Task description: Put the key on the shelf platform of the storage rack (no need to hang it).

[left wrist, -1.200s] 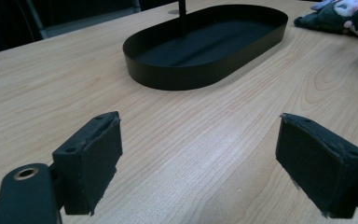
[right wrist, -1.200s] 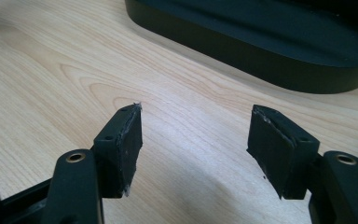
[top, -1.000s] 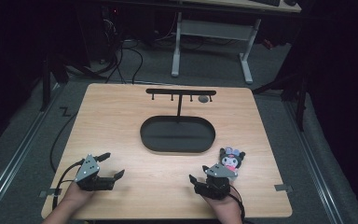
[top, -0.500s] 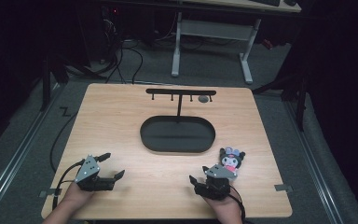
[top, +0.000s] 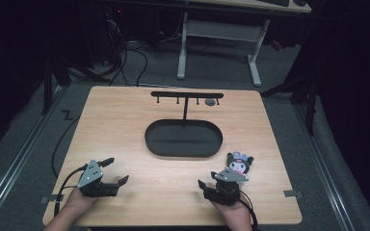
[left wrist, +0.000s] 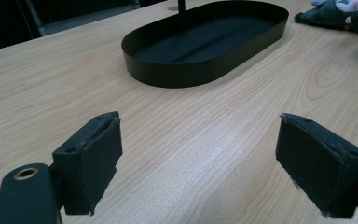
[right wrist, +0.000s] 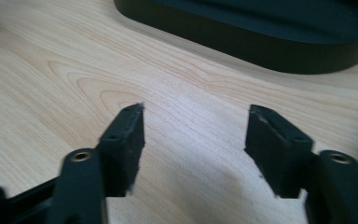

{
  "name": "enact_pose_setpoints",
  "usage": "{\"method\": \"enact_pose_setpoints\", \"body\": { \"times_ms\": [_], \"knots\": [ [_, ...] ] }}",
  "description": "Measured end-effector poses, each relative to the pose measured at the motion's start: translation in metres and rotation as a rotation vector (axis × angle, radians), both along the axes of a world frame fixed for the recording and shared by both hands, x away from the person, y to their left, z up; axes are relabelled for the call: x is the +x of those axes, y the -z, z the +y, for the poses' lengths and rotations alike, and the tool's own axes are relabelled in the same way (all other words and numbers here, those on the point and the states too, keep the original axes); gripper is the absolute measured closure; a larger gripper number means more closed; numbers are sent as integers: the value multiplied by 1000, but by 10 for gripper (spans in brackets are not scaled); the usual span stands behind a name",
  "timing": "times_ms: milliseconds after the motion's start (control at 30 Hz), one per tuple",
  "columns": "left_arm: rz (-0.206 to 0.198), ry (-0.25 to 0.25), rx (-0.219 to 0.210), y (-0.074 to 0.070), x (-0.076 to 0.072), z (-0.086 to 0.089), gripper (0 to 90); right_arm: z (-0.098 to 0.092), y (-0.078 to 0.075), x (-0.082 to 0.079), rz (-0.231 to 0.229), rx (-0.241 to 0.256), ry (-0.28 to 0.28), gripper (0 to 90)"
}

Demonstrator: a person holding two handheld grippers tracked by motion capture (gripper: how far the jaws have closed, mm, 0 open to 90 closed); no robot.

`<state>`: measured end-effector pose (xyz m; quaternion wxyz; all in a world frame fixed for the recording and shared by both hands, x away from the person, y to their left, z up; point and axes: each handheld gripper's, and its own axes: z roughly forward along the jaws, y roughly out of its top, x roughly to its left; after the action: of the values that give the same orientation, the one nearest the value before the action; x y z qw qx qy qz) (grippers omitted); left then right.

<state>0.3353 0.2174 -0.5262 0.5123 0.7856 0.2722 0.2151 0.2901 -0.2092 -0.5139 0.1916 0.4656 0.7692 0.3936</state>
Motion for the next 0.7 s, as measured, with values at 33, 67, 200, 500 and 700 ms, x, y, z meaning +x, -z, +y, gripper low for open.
{"method": "enact_pose_setpoints", "body": {
  "times_ms": [33,67,200,500,700],
  "knots": [
    [-1,2,0,0,0,0,154,-3,-2,-2,-2,8,11,460],
    [-3,5,1,0,-1,0,154,-7,-4,-4,-3,17,17,500],
    [-8,6,-8,0,-2,1,154,-18,-8,-12,-11,30,65,680],
    [1,9,-11,0,0,1,154,-23,-5,-20,-22,-110,174,899],
    [6,8,-13,0,1,1,154,-32,-1,-18,1,-112,210,896]
  ]
}}
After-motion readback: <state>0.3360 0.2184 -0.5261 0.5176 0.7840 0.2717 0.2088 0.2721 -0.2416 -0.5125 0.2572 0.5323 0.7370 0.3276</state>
